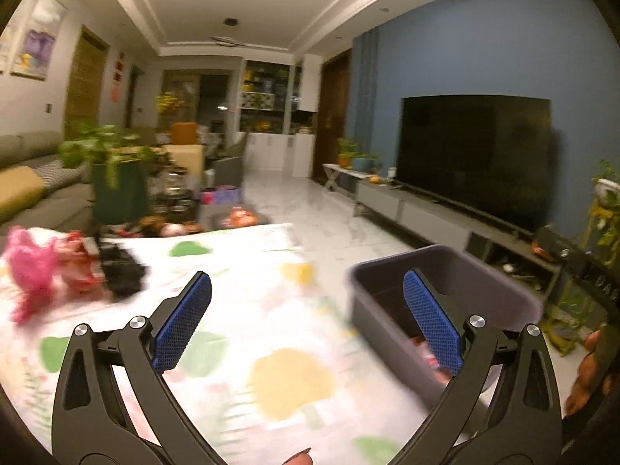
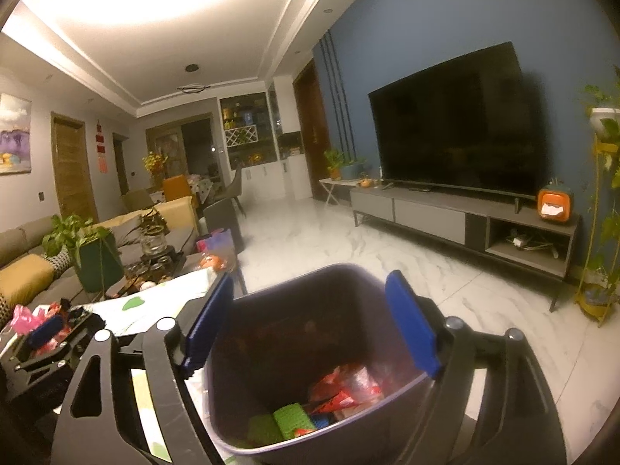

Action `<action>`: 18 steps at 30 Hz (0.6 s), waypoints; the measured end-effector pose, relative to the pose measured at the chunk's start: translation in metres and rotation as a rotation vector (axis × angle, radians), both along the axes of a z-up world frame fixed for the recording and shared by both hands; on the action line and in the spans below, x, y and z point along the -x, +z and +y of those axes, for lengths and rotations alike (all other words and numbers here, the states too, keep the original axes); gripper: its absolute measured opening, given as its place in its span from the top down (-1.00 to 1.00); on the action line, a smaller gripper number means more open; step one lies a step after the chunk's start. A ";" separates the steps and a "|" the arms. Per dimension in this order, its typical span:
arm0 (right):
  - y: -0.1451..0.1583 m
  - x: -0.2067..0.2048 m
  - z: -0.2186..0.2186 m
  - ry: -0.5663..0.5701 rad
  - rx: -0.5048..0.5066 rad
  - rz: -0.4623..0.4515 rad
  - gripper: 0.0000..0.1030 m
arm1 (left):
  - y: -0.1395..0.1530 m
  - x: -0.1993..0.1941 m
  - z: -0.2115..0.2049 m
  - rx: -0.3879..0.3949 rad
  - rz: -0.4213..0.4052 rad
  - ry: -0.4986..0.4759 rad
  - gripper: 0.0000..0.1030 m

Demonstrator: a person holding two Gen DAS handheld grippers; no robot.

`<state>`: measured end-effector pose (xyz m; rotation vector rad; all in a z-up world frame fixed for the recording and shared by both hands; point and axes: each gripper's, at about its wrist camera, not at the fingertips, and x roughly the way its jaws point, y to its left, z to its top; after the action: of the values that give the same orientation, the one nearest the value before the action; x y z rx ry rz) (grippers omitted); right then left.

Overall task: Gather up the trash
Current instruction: 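Grasp the pink plastic bag with the left gripper while the right gripper grasps the black bag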

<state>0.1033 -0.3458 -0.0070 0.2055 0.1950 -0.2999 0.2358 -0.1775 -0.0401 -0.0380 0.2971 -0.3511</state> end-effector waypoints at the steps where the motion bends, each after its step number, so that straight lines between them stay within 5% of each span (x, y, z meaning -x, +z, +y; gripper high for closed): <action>1: 0.000 0.000 0.006 0.013 0.002 0.002 -0.60 | -0.001 0.002 0.012 -0.005 0.004 0.025 -0.90; 18: -0.006 -0.060 0.175 0.322 0.069 0.111 -0.66 | 0.009 0.014 0.225 -0.108 0.007 0.537 -0.89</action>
<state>0.1631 -0.1713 -0.0133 0.0868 0.3229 0.0019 0.2219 0.0470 -0.0316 -0.0121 0.2999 0.1981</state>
